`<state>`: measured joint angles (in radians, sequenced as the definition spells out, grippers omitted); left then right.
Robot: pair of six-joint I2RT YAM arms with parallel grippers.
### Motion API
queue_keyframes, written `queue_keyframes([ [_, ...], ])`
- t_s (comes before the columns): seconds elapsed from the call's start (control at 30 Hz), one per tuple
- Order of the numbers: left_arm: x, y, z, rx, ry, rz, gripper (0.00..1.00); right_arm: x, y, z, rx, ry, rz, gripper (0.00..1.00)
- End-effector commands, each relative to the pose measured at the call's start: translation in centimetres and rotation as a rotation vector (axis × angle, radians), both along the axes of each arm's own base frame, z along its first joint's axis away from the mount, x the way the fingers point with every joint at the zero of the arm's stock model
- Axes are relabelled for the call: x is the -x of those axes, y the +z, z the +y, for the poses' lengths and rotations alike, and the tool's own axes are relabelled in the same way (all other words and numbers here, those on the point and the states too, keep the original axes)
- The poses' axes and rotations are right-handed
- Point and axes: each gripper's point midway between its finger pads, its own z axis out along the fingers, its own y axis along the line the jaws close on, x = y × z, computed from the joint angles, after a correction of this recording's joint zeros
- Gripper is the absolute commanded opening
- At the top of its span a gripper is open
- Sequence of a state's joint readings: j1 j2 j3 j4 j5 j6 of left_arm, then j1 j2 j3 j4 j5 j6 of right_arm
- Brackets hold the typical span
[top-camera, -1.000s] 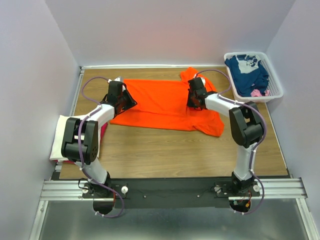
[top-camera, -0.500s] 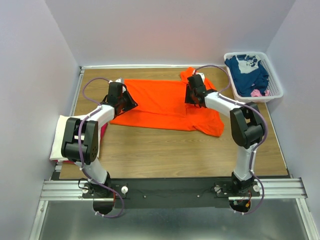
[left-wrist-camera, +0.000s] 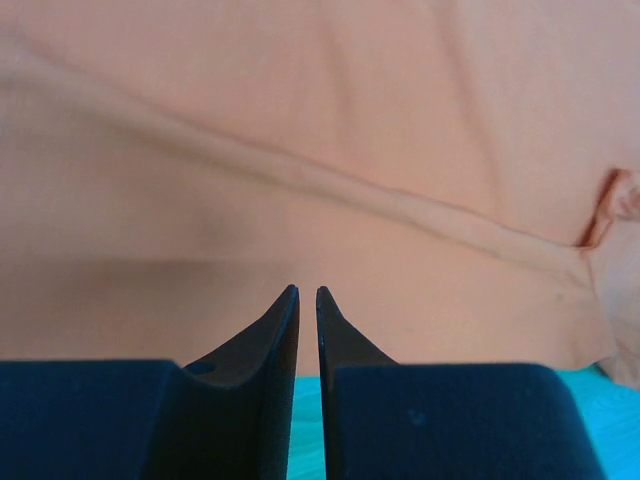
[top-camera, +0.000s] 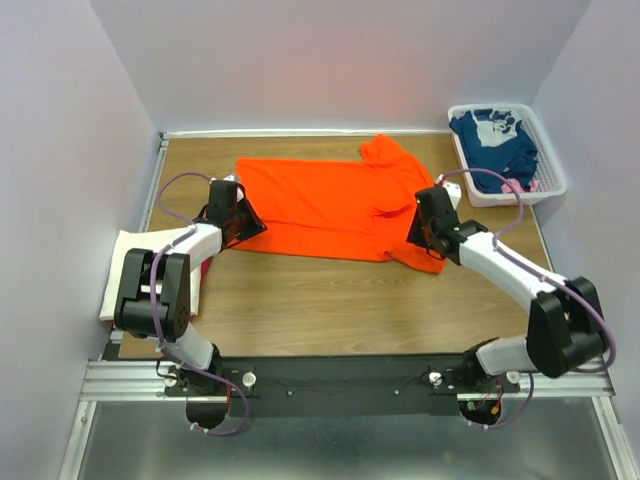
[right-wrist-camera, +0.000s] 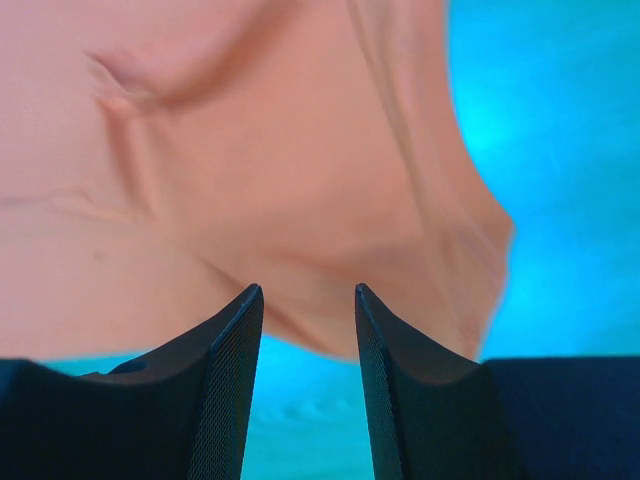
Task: Fold and stack the t-shirts
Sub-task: Fold the tshirt
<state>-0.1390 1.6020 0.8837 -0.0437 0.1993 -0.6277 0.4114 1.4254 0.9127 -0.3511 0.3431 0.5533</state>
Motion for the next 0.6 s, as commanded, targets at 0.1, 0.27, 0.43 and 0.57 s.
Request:
queue_keyframes([
  [0.1, 2.7, -1.0, 1.3, 0.016, 0.044, 0.021, 0.2, 6.5, -2.8, -3.2, -0.034, -0.153, 0.093, 0.49],
  [0.27, 3.2, -1.0, 1.9, 0.059, 0.076, 0.029, 0.19, 6.8, -4.1, -3.7, -0.012, -0.189, 0.125, 0.49],
  [0.43, 2.1, 0.5, 2.6, 0.064, 0.098, -0.011, 0.19, 6.7, -4.8, -4.7, 0.035, -0.209, 0.142, 0.49],
  [0.57, 1.1, 1.2, 2.7, 0.068, 0.108, -0.028, 0.2, 7.2, -5.1, -5.8, 0.031, -0.24, 0.147, 0.51],
])
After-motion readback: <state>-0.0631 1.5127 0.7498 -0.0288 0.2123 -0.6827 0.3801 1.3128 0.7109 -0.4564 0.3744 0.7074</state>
